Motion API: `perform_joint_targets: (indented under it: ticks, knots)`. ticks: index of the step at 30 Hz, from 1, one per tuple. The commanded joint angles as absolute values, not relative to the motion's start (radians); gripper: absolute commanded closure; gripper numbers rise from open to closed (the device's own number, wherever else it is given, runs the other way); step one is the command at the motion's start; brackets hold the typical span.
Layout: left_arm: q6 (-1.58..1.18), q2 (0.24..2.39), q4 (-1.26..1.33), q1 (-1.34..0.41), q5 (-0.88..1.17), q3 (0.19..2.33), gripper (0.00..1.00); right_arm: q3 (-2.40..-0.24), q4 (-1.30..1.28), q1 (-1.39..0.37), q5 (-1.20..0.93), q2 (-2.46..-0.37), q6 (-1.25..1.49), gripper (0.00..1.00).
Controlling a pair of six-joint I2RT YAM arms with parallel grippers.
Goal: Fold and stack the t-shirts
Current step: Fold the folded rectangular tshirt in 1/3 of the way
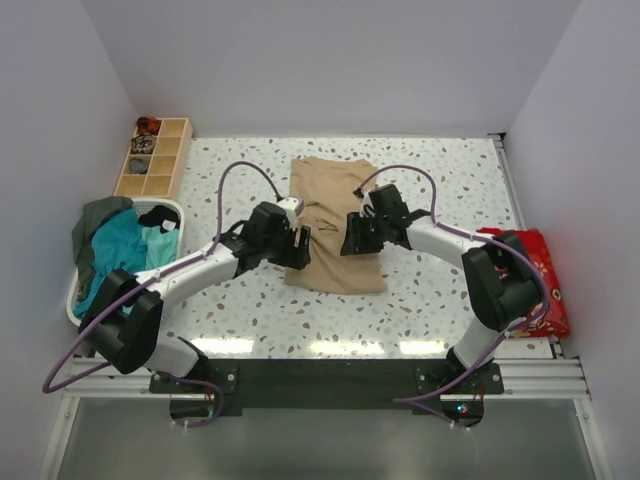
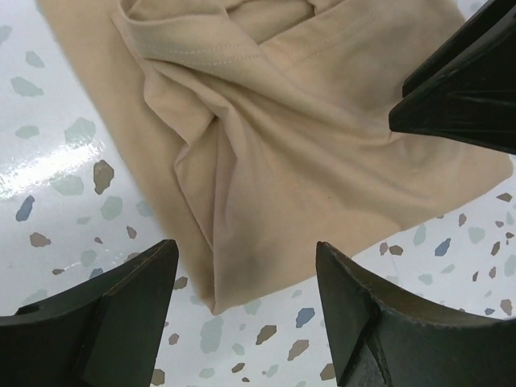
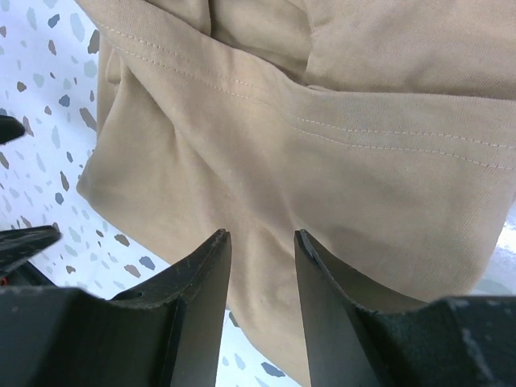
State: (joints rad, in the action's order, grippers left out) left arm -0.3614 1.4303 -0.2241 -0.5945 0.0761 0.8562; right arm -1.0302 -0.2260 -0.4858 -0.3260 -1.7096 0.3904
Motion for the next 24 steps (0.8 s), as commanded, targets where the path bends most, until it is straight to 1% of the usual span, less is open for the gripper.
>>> perform_joint_targets:
  ticks: [1,7,11,16,19,22,23,24]
  knots:
    - [-0.399,1.439,-0.069,-0.636,-0.023,0.804,0.26,-1.063,-0.244,-0.485,-0.319,-1.674,0.371,0.58]
    - [-0.403,1.466,0.024,-0.683,-0.116,0.785,0.25,-1.054,-0.244,-0.483,-0.318,-1.678,0.371,0.57]
    - [-0.402,1.483,0.075,-0.690,-0.136,0.775,0.26,-1.052,-0.242,-0.483,-0.321,-1.686,0.371,0.57]
    - [-0.396,1.545,0.094,-0.703,-0.149,0.784,0.30,-1.049,-0.244,-0.486,-0.322,-1.692,0.370,0.56]
    - [-0.397,1.572,0.107,-0.715,-0.162,0.779,0.35,-1.048,-0.245,-0.485,-0.316,-1.697,0.368,0.56]
    - [-0.399,1.586,0.124,-0.722,-0.169,0.772,0.47,-1.048,-0.244,-0.485,-0.314,-1.698,0.367,0.56]
    - [-0.399,1.585,0.124,-0.723,-0.169,0.772,0.58,-1.049,-0.242,-0.485,-0.314,-1.701,0.367,0.56]
    - [-0.402,1.583,0.126,-0.724,-0.169,0.769,0.63,-1.051,-0.244,-0.485,-0.313,-1.710,0.365,0.56]
